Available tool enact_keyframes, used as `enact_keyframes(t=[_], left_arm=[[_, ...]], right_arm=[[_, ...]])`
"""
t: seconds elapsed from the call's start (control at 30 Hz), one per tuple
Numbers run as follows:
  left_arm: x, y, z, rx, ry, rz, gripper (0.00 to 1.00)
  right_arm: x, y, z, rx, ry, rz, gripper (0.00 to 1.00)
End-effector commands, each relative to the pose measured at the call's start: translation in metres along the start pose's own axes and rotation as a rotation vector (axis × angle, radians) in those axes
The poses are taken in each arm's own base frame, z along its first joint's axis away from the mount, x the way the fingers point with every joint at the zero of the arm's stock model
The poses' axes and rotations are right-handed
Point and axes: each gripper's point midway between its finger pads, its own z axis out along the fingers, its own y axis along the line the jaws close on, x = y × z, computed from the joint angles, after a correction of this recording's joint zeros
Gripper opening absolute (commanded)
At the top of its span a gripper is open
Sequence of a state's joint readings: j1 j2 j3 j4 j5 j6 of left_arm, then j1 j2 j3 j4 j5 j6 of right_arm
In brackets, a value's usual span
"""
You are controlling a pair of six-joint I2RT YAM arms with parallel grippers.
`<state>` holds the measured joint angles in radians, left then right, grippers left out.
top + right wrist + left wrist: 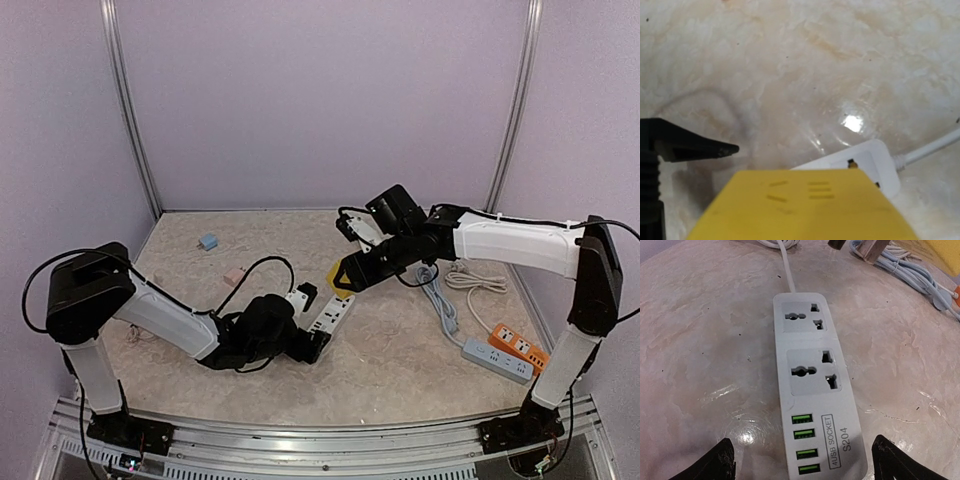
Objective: Insert the plug
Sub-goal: Insert the plug into the socket slot.
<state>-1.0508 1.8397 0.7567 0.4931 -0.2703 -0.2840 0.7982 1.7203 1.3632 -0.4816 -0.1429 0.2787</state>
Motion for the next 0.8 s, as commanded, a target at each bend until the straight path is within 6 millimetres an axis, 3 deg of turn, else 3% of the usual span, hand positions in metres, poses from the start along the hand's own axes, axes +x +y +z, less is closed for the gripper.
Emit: enact_keyframes(t=[0.0,0.37,0.77], left_arm=[[0.009,0.001,-0.002,0.000,-0.005,-0.008,0.91],[0.016,-0.005,0.001,-0.008,-0.032,0.006,0.92],[0.021,0.008,0.001,-0.062,-0.098,-0.012,0.85]], right_arm=[[-0.004,0.005,0.003,-0.044,0.028,-0.033,0.00],[0.010,0.006,0.021,-0.075,0.121,-0.063,0.00],[0.018,0.007,0.029,-0.103,0.162,-0.061,0.00]])
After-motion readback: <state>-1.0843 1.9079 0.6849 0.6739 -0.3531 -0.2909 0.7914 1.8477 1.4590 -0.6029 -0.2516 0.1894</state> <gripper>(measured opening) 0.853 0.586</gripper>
